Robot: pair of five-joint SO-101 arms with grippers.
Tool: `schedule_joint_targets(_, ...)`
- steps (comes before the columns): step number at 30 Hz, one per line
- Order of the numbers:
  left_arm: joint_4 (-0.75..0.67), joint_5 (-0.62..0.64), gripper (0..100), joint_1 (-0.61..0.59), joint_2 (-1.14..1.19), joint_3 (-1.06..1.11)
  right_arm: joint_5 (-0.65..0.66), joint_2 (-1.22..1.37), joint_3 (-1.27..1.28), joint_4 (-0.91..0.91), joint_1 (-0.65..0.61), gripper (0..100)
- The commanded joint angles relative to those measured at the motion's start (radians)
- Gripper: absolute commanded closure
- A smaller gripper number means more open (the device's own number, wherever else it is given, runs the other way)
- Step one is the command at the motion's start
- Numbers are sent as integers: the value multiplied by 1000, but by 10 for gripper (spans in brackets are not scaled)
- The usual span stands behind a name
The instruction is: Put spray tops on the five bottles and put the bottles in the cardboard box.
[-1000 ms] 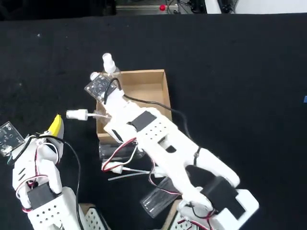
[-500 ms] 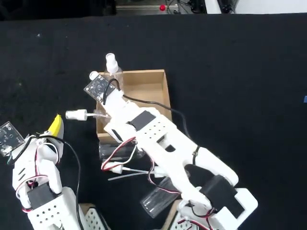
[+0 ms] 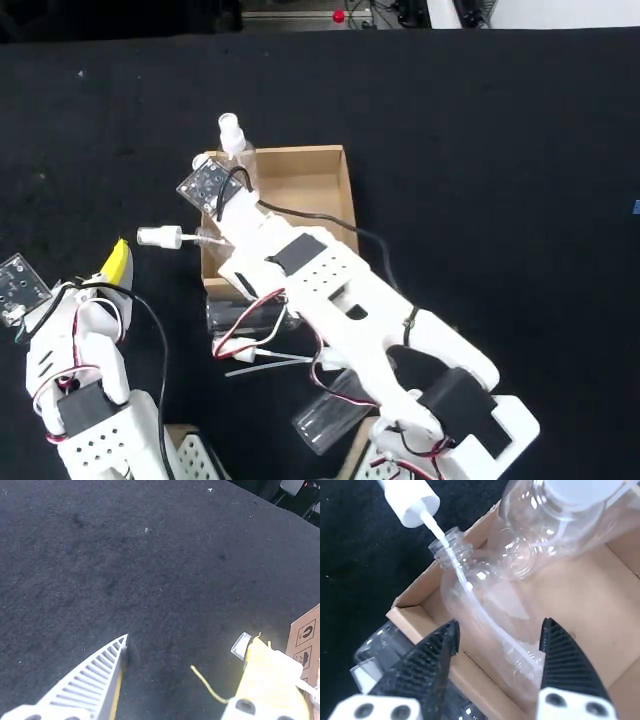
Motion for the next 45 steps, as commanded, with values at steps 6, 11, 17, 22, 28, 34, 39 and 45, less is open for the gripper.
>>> schedule_joint_targets(6,-29,5,661,-12,-6,-10,3,-70,-21,-6,-57,715)
schedule_joint_targets(11,-29,5,661,-12,-6,-10,11,-38,-18,-8,-52,711)
schedule_joint_targets(17,-29,5,661,-15,-6,-10,11,1,-19,-37,-17,754)
schedule_joint_targets(22,-29,5,661,-15,-6,-10,5,1,-18,-40,23,804)
schedule_joint_targets(28,-29,5,661,-16,-6,-10,3,-4,-18,-37,28,874)
schedule_joint_targets(34,-29,5,661,-16,-6,-10,3,-33,-18,-34,29,876)
schedule_joint_targets(39,-29,5,661,-16,-6,-10,3,-125,-18,25,25,874)
schedule_joint_targets(45,-31,5,661,-16,-6,-10,9,-136,-13,40,21,835)
